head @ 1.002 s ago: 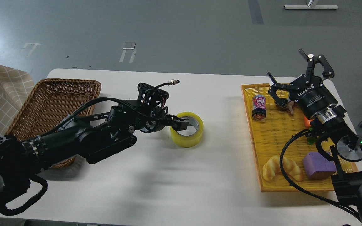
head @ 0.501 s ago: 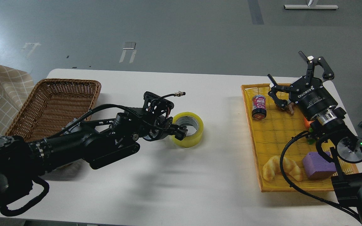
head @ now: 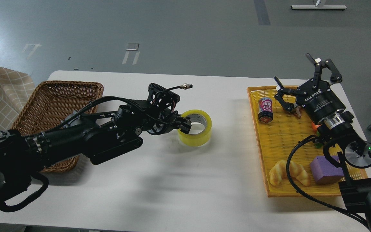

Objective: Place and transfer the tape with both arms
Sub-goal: 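Lift the tape roll and carry it over the wicker basket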

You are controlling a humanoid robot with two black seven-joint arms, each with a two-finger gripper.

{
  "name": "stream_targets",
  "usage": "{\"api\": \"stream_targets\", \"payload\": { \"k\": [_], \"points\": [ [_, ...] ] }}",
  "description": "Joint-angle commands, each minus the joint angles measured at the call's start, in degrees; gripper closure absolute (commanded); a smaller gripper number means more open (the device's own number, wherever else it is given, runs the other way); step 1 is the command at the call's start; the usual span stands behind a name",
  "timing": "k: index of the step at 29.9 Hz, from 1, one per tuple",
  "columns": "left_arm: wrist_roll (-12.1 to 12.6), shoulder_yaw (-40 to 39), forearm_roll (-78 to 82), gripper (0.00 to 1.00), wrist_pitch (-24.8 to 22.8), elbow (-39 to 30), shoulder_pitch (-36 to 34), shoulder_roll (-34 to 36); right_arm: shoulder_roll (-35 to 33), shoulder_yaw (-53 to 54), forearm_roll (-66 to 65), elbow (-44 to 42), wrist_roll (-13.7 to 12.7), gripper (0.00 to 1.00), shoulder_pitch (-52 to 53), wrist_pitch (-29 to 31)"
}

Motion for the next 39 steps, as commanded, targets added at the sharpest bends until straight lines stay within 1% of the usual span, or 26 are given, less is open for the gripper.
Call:
{"api": "stream_targets", "payload": {
  "k": [1,6,8,10,12,14,17,21,26,28,32,39],
  "points": [
    [-0.34,-0.37,-0.49,1.0,-0.04,-1.05,-2.43,2.39,0.0,-0.08,0.0,0.18,-0.03,0.0,0.01,0.0],
    [-0.69,-0.54,-1.19,1.0,-0.22,-3.07,-5.16,7.23,0.09,-0.08,0.0,0.27,-0.03,0.0,0.18,0.0],
    [-2.26,-0.72,-3.55,1.0,-1.0,-3.87,-7.0,10.73,0.09,-0.17,0.0,0.62,-0.03,0.0,0.27,0.0],
    [-3.15,-0.72,-5.23,1.0,-1.27,-3.96,-8.32,12.68,0.09,-0.17,0.0,0.62,-0.03,0.0,0.45,0.0],
    [-4.9,-0.46,-6.29,1.0,-1.36,-4.13,-10.0,15.14,0.09,-0.17,0.0,0.62,-0.03,0.0,0.8,0.0],
    [-7.27,-0.37,-6.03,1.0,-1.36,-4.31,-11.14,18.21,0.18,-0.26,0.0,0.53,-0.12,0.0,0.97,0.0],
    [-8.07,-0.37,-6.03,1.0,-1.36,-4.75,-11.93,20.67,0.18,-0.35,0.0,0.53,-0.12,0.0,1.06,0.0],
    [-11.14,-0.37,-6.03,1.0,-1.36,-6.5,-12.11,26.55,0.27,-0.35,0.0,0.18,-0.12,0.0,0.97,0.0],
    [-11.59,-0.46,-6.2,1.0,-1.27,-7.56,-11.5,31.93,0.53,-0.52,0.0,0.09,-0.12,0.0,0.97,0.0],
    [-12.37,-0.11,-6.29,1.0,-1.27,-7.82,-11.41,34.29,0.88,-0.44,0.0,0.09,-0.12,0.0,0.89,0.0],
    [-12.55,0.07,-6.29,1.0,-1.27,-8.61,-11.23,37.37,1.06,-0.52,0.0,0.09,-0.12,0.0,0.97,0.0],
    [-12.82,0.07,-6.47,1.0,-0.22,-8.62,-6.67,42.21,2.02,-0.79,0.0,0.0,-0.12,0.0,1.06,0.0]
  ]
}}
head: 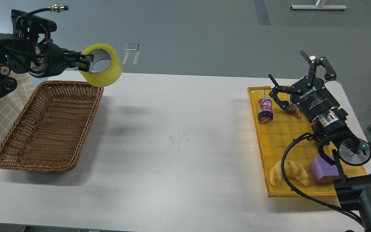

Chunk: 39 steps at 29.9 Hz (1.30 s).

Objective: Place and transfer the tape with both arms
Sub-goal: 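Lift the tape roll and carry it over the wicker basket, then lower the tape roll into the basket and open the left gripper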

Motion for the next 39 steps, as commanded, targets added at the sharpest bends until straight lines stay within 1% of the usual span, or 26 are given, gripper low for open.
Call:
{"api": "stream_targets", "payload": {
  "k": [1,3,4,6,10,13,17,19,25,29,33,37,39],
  "points": [
    [-0.06,-0.08,-0.16,1.0,0.97,0.18,2.69,2.32,0.36,-0.27,0.0,-0.01,0.0,0.0,0.09,0.0],
    [-0.41,0.0,-0.16,1.0,3.42,0.36,5.4,3.55,0.36,-0.27,0.0,-0.01,-0.09,0.0,0.09,0.0],
    [-0.41,0.0,-0.16,1.0,3.44,0.36,5.42,3.56,0.36,-0.27,0.0,-0.01,-0.09,0.0,0.09,0.0],
    [-1.64,0.0,-0.07,1.0,5.36,0.44,8.57,4.7,0.36,-0.36,0.0,-0.01,-0.09,0.0,0.0,0.0],
    [-2.26,0.0,-0.25,1.0,6.34,0.62,10.16,6.72,0.36,-0.36,0.0,-0.01,-0.17,0.0,0.0,0.0],
    [-3.49,0.0,0.01,1.0,7.48,0.88,12.44,7.86,0.45,-0.45,0.0,-0.01,-0.17,0.0,0.0,0.0],
    [-4.89,0.09,0.37,1.0,10.64,0.97,15.26,8.48,0.8,-0.53,0.0,-0.09,-0.17,0.0,0.0,0.0],
    [-5.77,0.09,0.37,1.0,11.34,1.15,16.14,8.57,0.8,-0.53,0.0,-0.1,-0.17,0.0,0.0,0.0],
    [-6.04,0.09,0.37,1.0,11.7,1.94,17.89,9.53,0.8,-0.53,0.0,-0.1,-0.17,0.0,-0.08,0.0],
    [-6.12,0.01,0.45,1.0,13.72,2.99,21.14,9.8,0.8,-0.53,0.0,-0.1,-0.17,0.0,-0.26,0.0],
    [-7.53,0.09,0.45,1.0,14.6,4.05,22.2,9.62,0.8,-0.53,0.0,-0.1,-0.17,0.0,-0.43,0.0],
    [-7.71,0.09,0.45,1.0,15.12,5.28,23.43,9.45,0.8,-0.53,0.0,-0.1,-0.17,0.0,-0.35,0.0],
    [-8.32,0.09,0.45,1.0,15.21,5.8,23.7,9.18,0.8,-0.62,0.0,-0.1,-0.17,0.0,-0.35,0.0]
  ]
}}
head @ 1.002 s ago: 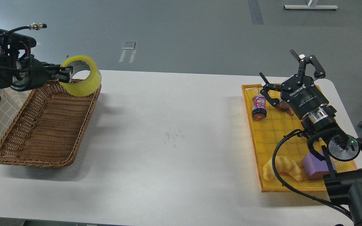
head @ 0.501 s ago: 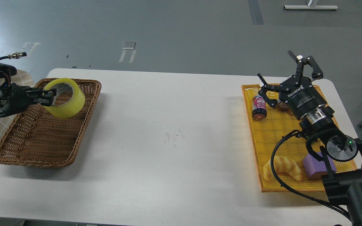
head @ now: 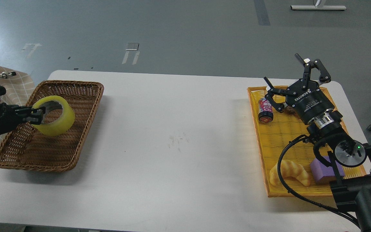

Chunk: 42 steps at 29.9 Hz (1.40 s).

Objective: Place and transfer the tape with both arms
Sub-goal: 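Lower the tape roll into the basket and open the left gripper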

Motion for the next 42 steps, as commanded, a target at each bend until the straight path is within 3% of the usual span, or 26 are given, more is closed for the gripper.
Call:
{"api": "stream_targets", "payload": {
  "k": [1,21,42],
  "points": [
    [-0.89,0.01,-0.1,1.0,0.22,1.15,0.75,-0.57,0.0,-0.07,0.0,0.0,0.0,0.0,-0.04,0.0],
    [-4.76,0.01,-0.54,1.0,2.33,13.1,4.36,-7.25,0.0,-0.24,0.0,0.0,0.0,0.0,-0.3,0.0],
    [-5.29,-0.08,-0.8,1.0,2.94,13.55,5.59,-7.69,0.0,-0.24,0.0,0.0,0.0,0.0,-0.3,0.0]
  ]
}}
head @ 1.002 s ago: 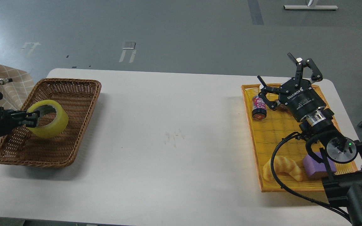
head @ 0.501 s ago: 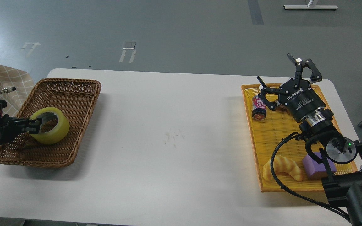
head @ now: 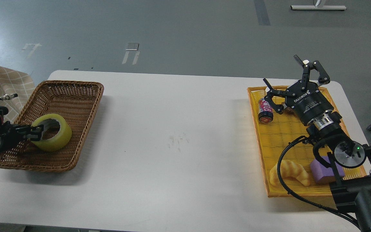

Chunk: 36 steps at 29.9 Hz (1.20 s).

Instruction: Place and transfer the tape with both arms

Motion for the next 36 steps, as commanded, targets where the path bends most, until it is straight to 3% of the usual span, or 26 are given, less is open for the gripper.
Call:
{"api": "stream_targets", "payload": {
  "k": [1,4,5,10,17,25,30,36],
  "points": [
    [-0.06,-0.09,-0.32,0.94,-0.01,0.0,-0.09,0.07,0.0,0.01,0.03,0.0,-0.06,0.0,0.0,0.0],
    [-0.14,-0.61,-0.67,0.48,-0.01,0.0,-0.53,0.16,-0.09,0.01,0.03,0.0,0.02,0.0,0.0,0.0],
    [-0.49,-0.71,-1.72,0.4,-0.01,0.0,-0.62,0.16,0.0,0.01,0.03,0.0,0.02,0.0,0.0,0.0],
    [-2.16,-0.44,-6.72,0.32,-0.01,0.0,-0.79,0.25,0.0,0.01,0.03,0.0,0.02,0.0,-0.08,0.0],
    [-2.69,-0.88,-11.04,0.24,-0.18,-0.71,-2.9,0.78,0.0,0.01,0.03,0.0,-0.06,0.0,0.0,0.0],
    [-9.81,-0.97,-30.69,0.11,-0.8,-0.8,-13.96,1.13,-0.09,0.18,0.03,0.0,-0.06,0.0,0.26,0.0],
    [-9.9,-1.23,-42.03,0.04,-2.38,-0.8,-20.37,0.08,-0.53,0.18,-0.05,0.09,-0.24,0.0,0.88,0.0],
    [-9.99,-2.81,-54.44,0.03,-2.38,-0.8,-25.66,-5.54,-0.7,0.18,-0.05,0.36,-0.33,0.0,3.07,0.0]
  ]
}}
